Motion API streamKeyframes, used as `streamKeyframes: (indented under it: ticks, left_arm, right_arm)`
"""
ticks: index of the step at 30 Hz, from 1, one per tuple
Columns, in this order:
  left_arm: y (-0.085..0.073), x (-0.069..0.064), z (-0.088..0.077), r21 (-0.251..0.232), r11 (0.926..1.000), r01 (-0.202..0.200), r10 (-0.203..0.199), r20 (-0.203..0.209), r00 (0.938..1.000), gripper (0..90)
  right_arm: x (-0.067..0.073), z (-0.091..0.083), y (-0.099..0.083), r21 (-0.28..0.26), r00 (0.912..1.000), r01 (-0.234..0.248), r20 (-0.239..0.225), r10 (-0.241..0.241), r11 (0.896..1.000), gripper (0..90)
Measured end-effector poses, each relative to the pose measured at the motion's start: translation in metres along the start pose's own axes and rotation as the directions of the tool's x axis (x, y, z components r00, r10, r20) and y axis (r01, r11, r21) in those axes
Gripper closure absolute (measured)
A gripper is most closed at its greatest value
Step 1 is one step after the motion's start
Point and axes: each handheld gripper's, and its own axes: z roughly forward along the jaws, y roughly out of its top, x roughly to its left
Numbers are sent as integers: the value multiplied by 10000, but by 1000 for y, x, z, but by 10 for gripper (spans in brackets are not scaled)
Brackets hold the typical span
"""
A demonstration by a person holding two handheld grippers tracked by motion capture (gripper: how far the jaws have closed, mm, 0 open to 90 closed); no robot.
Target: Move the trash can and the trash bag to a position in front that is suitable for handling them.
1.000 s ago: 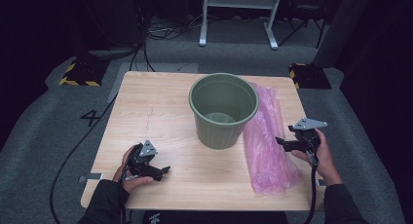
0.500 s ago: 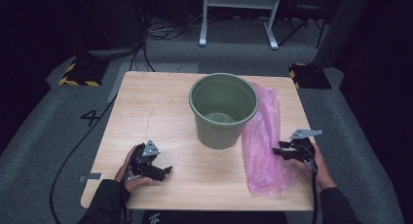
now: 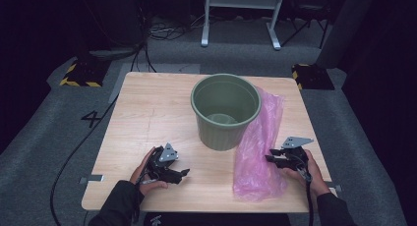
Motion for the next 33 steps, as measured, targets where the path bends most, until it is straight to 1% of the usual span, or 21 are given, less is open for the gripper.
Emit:
streamKeyframes:
  ticks: [2, 4, 5, 6, 8, 10, 11, 14, 16, 17, 18, 19, 20, 21, 23, 25, 26, 27, 28, 30, 33]
  left_arm:
    - [6, -5, 1, -164, 9999, -54, 57, 194, 9998, 169]
    - [12, -11, 2, -351, 9993, -87, 95, 226, 9997, 169]
    - [16, -14, 3, -528, 9985, -114, 128, 276, 9995, 169]
    - [20, -18, 5, -725, 9974, -47, 74, 371, 9993, 168]
    - [27, -25, 7, -962, 9954, -46, 91, 461, 9989, 168]
    - [34, -32, 11, -1107, 9937, -200, 265, 579, 9980, 169]
    - [38, -38, 13, -1161, 9927, -342, 423, 678, 9968, 168]
    - [48, -50, 22, -1232, 9915, -413, 532, 946, 9941, 169]
    - [55, -59, 30, -1193, 9916, -494, 632, 1147, 9914, 169]
    - [57, -64, 35, -1167, 9913, -616, 754, 1178, 9902, 169]
    - [59, -68, 39, -1072, 9912, -781, 907, 1174, 9889, 171]
    - [62, -77, 50, -744, 9921, -1005, 1090, 1199, 9868, 173]
    - [62, -77, 50, -744, 9921, -1005, 1090, 1199, 9868, 180]
    - [63, -81, 55, -578, 9918, -1139, 1201, 1175, 9858, 180]
    - [64, -88, 64, -404, 9908, -1290, 1330, 1211, 9837, 193]
    - [64, -94, 72, -96, 9875, -1570, 1572, 947, 9830, 216]
    - [63, -95, 75, 10, 9866, -1629, 1622, 875, 9829, 231]
    - [62, -95, 77, 73, 9858, -1679, 1664, 984, 9811, 247]
    - [60, -94, 79, 3, 9856, -1692, 1682, 1083, 9798, 247]
    - [58, -91, 81, 250, 9838, -1778, 1742, 1056, 9790, 272]
    - [56, -86, 80, 143, 9861, -1654, 1626, 1150, 9800, 308]
  right_arm:
    - [4, 2, 1, -39, 10000, 41, -28, -41, 10000, 626]
    - [7, 4, 3, -68, 9999, 48, -137, -49, 10000, 620]
    - [9, 4, 3, -68, 9998, 65, -182, -66, 10000, 618]
    - [12, 5, 4, -78, 9998, 109, -178, -111, 9999, 618]
    - [17, 6, 5, -59, 9996, 230, -180, -231, 9997, 616]
    - [21, 8, 6, -64, 9992, 320, -253, -322, 9995, 612]
    - [22, 8, 6, -61, 9990, 358, -275, -360, 9993, 611]
    - [27, 10, 8, -57, 9982, 459, -378, -461, 9989, 599]
    - [28, 11, 9, -61, 9978, 512, -413, -514, 9987, 590]
    - [29, 11, 9, -68, 9977, 531, -413, -534, 9986, 585]
    - [30, 12, 9, -70, 9976, 554, -414, -557, 9984, 581]
    - [30, 12, 9, -86, 9975, 556, -432, -559, 9984, 564]
    - [30, 12, 9, -86, 9975, 556, -432, -559, 9984, 564]
    - [31, 12, 9, -95, 9975, 534, -450, -537, 9985, 556]
    - [32, 12, 9, -115, 9974, 558, -459, -563, 9984, 539]
    - [33, 12, 8, -142, 9972, 545, -502, -551, 9984, 512]
    - [33, 13, 8, -160, 9970, 559, -529, -567, 9983, 496]
    - [33, 13, 8, -202, 9965, 486, -676, -498, 9986, 462]
    - [33, 13, 8, -202, 9965, 486, -676, -498, 9986, 462]
    - [33, 12, 7, -175, 9957, 492, -776, -504, 9986, 402]
    - [32, 10, 7, -215, 9956, 429, -825, -445, 9988, 326]
